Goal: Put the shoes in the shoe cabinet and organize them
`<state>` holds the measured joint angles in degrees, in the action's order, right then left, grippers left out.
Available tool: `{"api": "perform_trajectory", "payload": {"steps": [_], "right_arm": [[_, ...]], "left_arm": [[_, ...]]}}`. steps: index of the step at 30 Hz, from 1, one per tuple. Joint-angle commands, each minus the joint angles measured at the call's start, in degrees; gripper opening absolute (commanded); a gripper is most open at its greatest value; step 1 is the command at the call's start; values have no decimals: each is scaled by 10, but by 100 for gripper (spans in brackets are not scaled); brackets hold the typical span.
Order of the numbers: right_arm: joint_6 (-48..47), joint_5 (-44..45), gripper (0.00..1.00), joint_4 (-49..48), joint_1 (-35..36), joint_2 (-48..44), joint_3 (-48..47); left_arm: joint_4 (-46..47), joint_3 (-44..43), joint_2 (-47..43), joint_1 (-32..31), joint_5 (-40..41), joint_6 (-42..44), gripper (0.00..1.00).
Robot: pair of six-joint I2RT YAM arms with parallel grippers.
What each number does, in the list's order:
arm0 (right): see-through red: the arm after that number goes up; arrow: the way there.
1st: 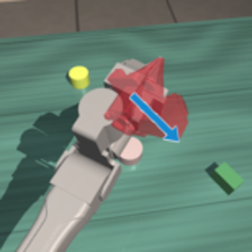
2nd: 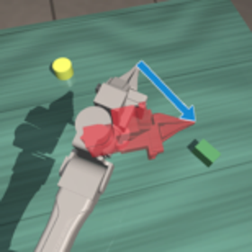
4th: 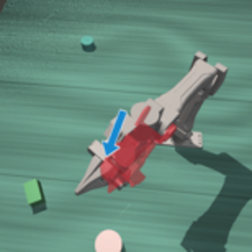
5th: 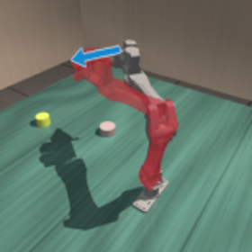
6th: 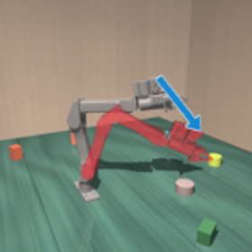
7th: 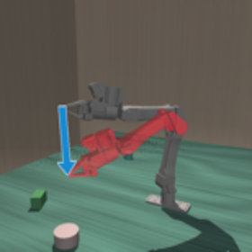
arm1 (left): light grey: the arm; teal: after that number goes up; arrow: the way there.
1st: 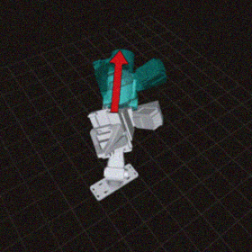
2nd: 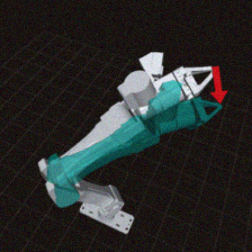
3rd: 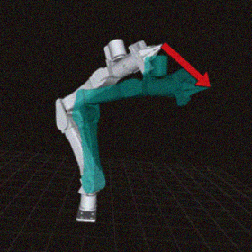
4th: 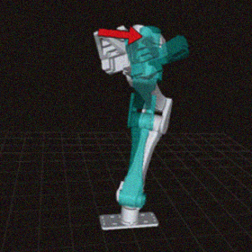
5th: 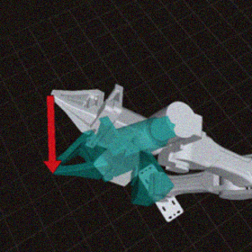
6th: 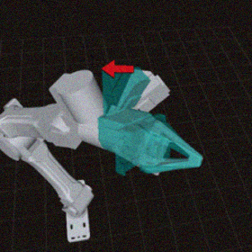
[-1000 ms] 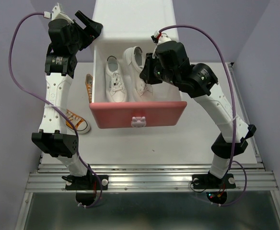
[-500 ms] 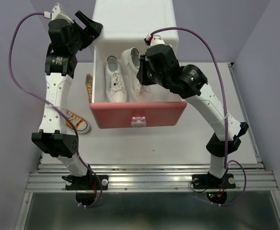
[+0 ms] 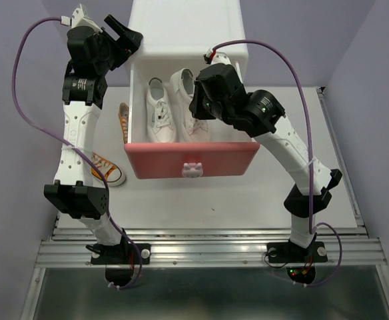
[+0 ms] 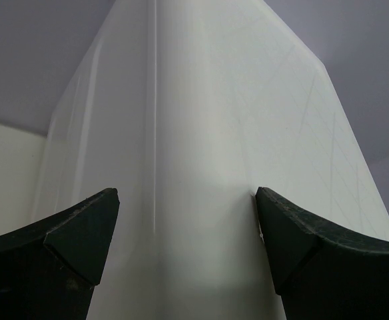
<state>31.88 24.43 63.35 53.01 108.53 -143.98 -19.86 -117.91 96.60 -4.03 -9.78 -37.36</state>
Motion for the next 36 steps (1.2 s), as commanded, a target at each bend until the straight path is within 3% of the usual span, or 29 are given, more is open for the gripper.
{"api": "perform_trajectory", "payload": {"steps": [1, 36], "right_arm": [[39, -11, 1, -9, 8, -1, -24], [-14, 92, 2, -109, 8, 52, 12]], "left_arm": [[-157, 33, 62, 15, 63, 63, 93], [-152, 50, 60, 15, 67, 55, 93]]}}
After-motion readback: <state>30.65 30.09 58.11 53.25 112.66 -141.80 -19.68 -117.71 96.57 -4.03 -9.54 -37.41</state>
